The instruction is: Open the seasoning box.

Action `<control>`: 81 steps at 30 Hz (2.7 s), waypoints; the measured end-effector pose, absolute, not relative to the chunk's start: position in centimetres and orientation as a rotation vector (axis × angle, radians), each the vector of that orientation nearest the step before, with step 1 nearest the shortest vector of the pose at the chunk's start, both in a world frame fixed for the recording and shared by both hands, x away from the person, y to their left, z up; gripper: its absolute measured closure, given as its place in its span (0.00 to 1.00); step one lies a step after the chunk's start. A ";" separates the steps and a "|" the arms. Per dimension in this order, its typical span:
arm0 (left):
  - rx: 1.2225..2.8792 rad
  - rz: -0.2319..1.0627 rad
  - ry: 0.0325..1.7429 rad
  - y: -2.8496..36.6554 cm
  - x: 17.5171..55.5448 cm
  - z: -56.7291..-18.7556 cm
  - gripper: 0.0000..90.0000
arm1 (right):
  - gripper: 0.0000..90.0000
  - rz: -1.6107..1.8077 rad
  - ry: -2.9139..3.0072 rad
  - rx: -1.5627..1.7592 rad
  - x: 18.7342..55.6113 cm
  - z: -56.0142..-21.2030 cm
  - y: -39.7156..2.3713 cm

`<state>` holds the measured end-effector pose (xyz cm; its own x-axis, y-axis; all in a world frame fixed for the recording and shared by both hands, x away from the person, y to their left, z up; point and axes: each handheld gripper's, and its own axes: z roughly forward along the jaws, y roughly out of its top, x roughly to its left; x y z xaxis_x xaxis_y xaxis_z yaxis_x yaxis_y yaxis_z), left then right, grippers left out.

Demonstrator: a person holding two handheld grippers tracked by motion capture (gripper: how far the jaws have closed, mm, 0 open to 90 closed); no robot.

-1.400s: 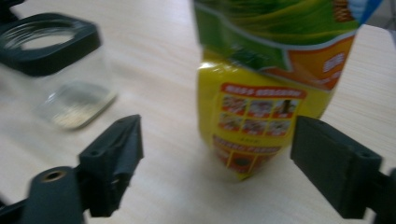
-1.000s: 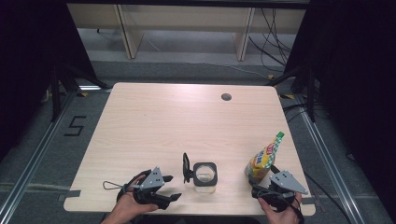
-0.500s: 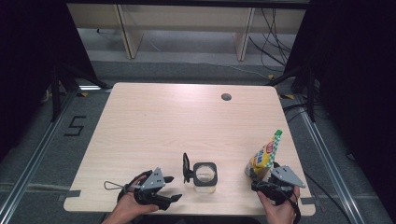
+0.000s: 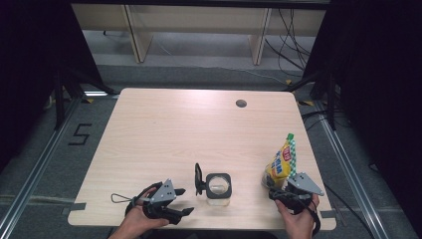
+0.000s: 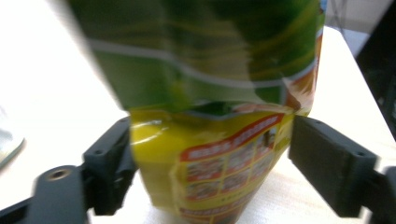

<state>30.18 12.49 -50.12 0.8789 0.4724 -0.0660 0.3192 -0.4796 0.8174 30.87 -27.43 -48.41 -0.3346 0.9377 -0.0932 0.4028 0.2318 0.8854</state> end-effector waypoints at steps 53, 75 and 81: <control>2.130 0.203 0.549 12.3 30.1 -50.4 0.39 | 0.49 1.265 1.932 1.126 32.8 -47.7 -32.3; 2.111 0.202 0.534 12.2 29.8 -50.1 0.39 | 0.28 1.284 1.764 1.154 33.9 -49.9 -29.8; 2.127 0.203 0.525 12.3 29.8 -50.0 0.39 | 0.30 1.304 1.717 1.210 33.9 -50.4 -29.9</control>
<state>29.83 12.27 -49.95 0.8961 0.4408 -0.0514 0.2918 -0.4980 0.8166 33.89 -29.87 -50.36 -0.3572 0.9336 0.0299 0.2795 0.0763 0.9571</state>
